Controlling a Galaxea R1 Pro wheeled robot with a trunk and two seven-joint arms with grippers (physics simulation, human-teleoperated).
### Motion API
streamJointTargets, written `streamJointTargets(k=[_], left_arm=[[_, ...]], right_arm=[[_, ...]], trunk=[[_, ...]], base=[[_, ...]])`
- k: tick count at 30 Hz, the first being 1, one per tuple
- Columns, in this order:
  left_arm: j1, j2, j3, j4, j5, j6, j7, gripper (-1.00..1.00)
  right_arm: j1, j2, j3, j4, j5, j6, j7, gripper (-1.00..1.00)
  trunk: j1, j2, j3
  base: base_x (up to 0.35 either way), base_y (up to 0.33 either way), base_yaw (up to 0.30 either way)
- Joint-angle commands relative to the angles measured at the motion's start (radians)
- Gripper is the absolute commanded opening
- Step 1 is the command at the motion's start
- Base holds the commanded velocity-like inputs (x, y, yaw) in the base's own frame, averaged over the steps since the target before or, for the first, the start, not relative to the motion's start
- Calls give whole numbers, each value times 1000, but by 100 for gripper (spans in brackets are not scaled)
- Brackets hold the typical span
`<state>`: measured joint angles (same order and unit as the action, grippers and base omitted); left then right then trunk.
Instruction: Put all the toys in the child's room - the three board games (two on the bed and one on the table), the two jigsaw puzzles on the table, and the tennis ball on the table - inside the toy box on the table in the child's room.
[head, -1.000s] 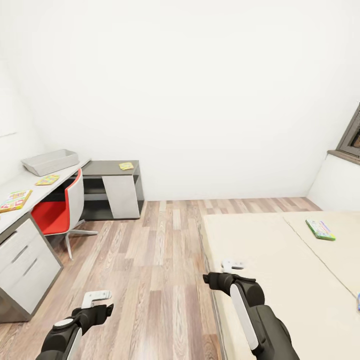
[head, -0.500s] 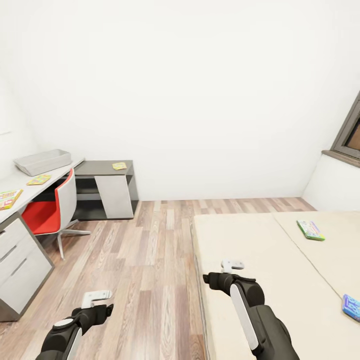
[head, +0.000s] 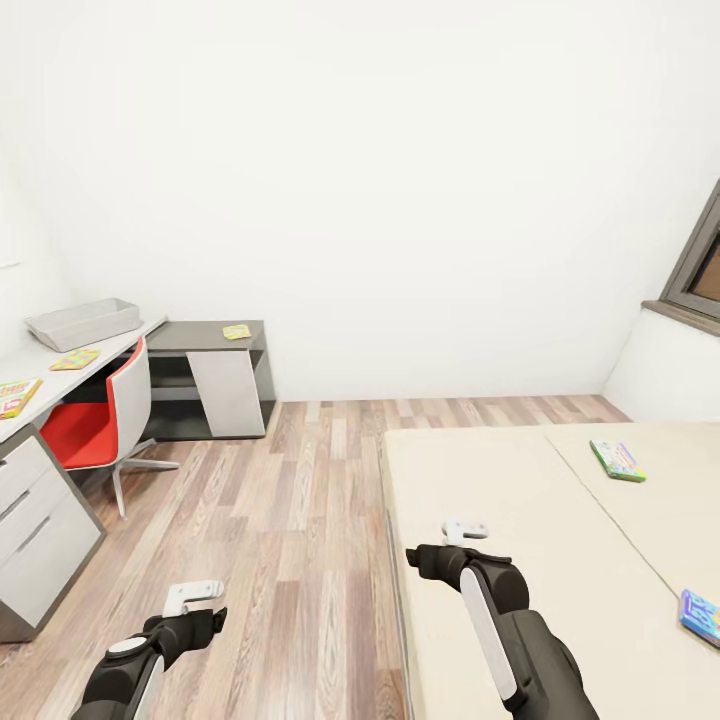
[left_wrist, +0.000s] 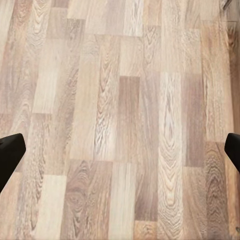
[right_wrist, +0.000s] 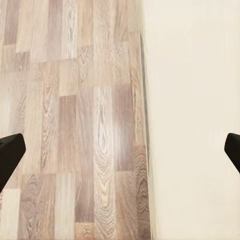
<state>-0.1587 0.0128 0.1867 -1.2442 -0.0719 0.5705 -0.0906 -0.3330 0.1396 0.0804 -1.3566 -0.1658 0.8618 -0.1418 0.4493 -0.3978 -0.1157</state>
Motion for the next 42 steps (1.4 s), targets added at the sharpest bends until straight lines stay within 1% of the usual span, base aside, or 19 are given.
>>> streamJointTargets(k=[1, 14, 34, 42], left_arm=[[-1, 0, 2, -1, -8, 5, -9, 100], [-1, -1, 2, -1, -7, 5, -9, 100], [-1, -1, 1, -1, -8, 5, -9, 100], [-1, -1, 1, -1, -7, 5, -9, 100]], right_arm=[[-1, 0, 1, -1, -11, 3, -10, 100], [-1, 0, 1, -1, -11, 3, -10, 100], [-1, 0, 1, -1, -11, 3, -10, 100], [-1, 0, 1, -1, -11, 3, -10, 100]], trunk=[[1, -2, -2], [1, -2, -2], [1, -2, -2], [1, -2, -2]], base=[[17, -5, 0], [84, -1, 0], [9, -1, 0], [0, -160, 0]])
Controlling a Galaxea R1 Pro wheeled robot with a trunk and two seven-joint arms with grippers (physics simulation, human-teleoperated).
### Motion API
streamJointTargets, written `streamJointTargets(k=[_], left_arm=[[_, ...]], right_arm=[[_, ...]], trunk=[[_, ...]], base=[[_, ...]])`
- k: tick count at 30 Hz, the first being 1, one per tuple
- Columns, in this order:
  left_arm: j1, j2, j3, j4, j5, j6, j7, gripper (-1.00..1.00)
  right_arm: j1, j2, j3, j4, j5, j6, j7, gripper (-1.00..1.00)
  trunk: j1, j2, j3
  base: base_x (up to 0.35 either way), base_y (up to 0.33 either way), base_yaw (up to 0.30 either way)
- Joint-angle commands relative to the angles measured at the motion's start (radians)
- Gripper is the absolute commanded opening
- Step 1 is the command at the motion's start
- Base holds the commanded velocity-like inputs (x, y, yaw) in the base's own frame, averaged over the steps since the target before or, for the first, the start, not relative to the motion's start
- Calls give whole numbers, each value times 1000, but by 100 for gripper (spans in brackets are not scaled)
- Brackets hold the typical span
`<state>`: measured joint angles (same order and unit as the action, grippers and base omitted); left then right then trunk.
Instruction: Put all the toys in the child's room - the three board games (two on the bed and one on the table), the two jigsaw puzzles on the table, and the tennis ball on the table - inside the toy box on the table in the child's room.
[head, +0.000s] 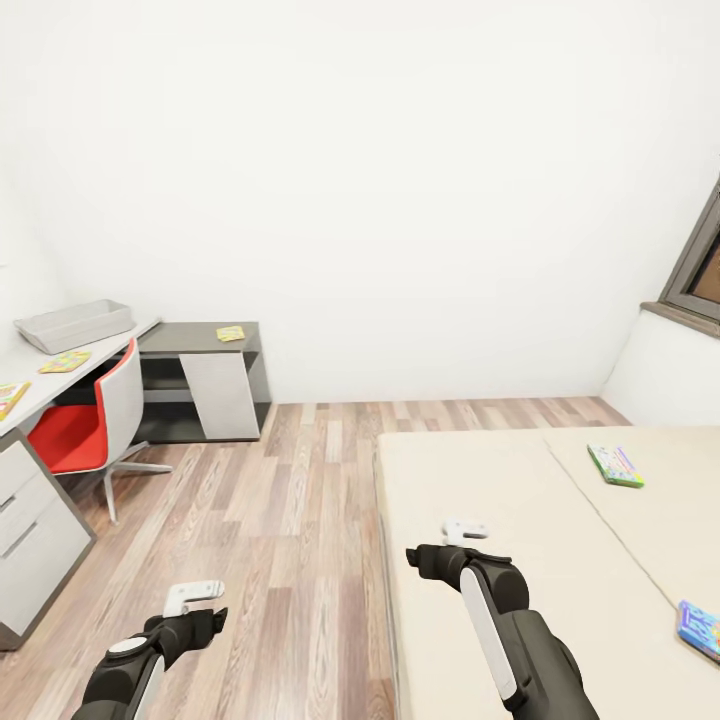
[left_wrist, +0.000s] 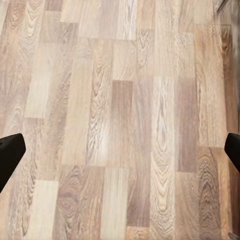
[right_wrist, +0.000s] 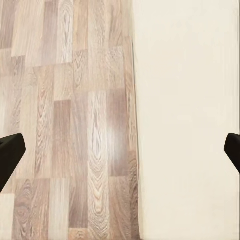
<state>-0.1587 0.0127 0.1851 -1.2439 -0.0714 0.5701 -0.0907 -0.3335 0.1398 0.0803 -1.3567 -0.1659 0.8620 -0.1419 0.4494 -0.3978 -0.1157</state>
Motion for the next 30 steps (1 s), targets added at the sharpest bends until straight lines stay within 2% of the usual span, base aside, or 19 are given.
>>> streamJointTargets(k=[1, 30], left_arm=[[-1, 0, 2, -2, -8, 5, -9, 100], [-1, 0, 2, -2, -8, 5, -9, 100]], right_arm=[[-1, 0, 1, -1, -11, 3, -10, 100], [-1, 0, 1, -1, -11, 3, -10, 100]], trunk=[[1, -2, -2], [1, -2, -2]], base=[[0, -251, 0], [0, -290, 0]])
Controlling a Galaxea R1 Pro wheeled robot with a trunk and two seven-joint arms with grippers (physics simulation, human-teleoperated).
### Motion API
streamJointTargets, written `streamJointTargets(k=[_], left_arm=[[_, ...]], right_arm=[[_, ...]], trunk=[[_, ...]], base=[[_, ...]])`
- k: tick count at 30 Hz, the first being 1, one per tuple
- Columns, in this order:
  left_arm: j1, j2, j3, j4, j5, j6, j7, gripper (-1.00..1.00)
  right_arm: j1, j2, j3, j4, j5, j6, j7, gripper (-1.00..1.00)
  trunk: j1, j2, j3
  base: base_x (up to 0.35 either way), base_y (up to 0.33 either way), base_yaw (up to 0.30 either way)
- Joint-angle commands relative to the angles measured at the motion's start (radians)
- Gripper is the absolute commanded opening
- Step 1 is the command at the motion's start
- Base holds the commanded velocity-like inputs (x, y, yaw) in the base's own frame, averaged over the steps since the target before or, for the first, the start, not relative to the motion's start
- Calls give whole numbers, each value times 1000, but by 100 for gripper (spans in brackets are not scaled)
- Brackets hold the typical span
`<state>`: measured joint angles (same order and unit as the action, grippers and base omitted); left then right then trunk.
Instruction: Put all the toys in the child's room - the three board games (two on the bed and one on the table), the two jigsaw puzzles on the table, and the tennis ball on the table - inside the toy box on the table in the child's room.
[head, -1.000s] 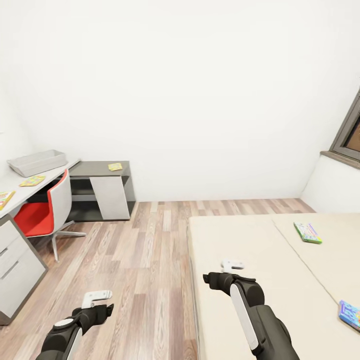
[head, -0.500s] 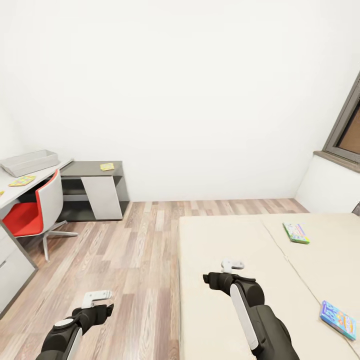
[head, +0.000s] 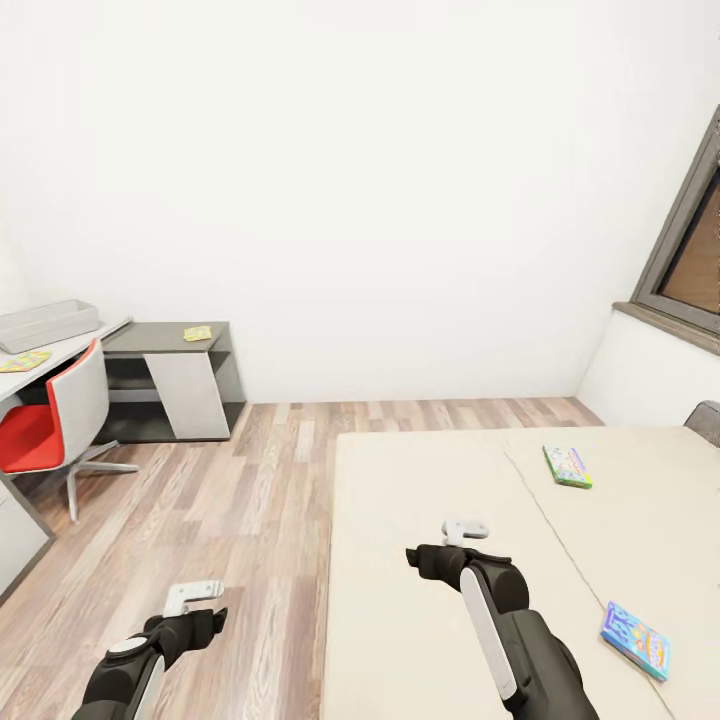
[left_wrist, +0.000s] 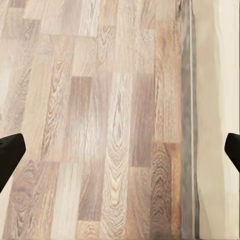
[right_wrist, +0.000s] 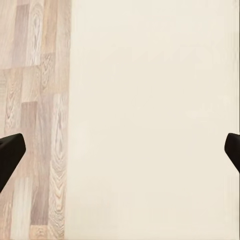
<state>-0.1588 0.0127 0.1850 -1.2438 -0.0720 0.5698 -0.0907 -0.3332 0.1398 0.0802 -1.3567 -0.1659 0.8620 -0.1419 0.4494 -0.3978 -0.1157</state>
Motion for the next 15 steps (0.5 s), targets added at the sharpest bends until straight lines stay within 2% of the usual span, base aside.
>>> streamJointTargets(k=[1, 15], left_arm=[[-1, 0, 2, -2, -7, 5, -9, 100], [-1, 0, 2, -2, -8, 4, -9, 100]], right_arm=[[-1, 0, 1, -1, -11, 3, -10, 100], [-1, 0, 1, -1, -11, 3, -10, 100]], trunk=[[1, -2, -2], [1, -2, -2]], base=[[0, -294, 0], [0, -291, 0]])
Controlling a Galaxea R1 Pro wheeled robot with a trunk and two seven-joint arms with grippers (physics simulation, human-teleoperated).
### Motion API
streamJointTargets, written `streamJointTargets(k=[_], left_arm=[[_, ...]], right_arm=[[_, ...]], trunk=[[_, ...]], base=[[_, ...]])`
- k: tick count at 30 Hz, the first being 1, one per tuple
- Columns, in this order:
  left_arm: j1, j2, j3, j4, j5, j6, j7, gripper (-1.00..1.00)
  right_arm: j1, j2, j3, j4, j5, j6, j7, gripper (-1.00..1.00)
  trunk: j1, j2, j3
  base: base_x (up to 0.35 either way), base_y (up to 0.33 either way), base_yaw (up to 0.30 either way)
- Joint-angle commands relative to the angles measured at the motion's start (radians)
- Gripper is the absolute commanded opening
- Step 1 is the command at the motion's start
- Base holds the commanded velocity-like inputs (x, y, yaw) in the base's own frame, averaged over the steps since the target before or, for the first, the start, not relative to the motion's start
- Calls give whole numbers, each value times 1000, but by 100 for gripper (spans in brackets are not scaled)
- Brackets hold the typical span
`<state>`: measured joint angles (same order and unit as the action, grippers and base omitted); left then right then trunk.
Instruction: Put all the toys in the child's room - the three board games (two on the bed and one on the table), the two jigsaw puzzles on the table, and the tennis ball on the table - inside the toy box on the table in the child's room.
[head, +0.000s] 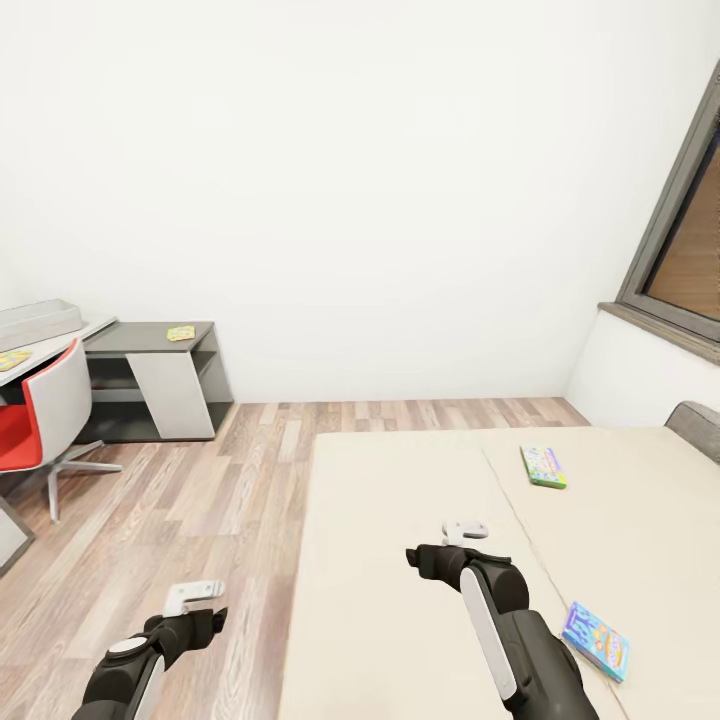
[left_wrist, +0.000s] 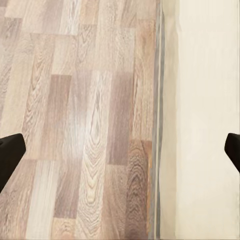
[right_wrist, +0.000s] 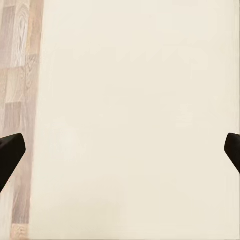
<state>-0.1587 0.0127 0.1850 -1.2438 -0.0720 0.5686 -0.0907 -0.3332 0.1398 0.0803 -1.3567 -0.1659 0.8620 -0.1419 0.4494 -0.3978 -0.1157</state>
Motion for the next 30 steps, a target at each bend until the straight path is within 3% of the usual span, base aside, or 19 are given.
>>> streamJointTargets(k=[1, 30], left_arm=[[-1, 0, 2, -2, -8, 5, -9, 100], [-1, 0, 2, -2, -8, 5, -9, 100]], right_arm=[[-1, 0, 1, -1, -11, 3, -10, 100], [-1, 0, 2, -1, -11, 3, -10, 100]], trunk=[[1, -2, -2], [1, -2, -2]], base=[[0, -284, 0], [0, -276, 0]])
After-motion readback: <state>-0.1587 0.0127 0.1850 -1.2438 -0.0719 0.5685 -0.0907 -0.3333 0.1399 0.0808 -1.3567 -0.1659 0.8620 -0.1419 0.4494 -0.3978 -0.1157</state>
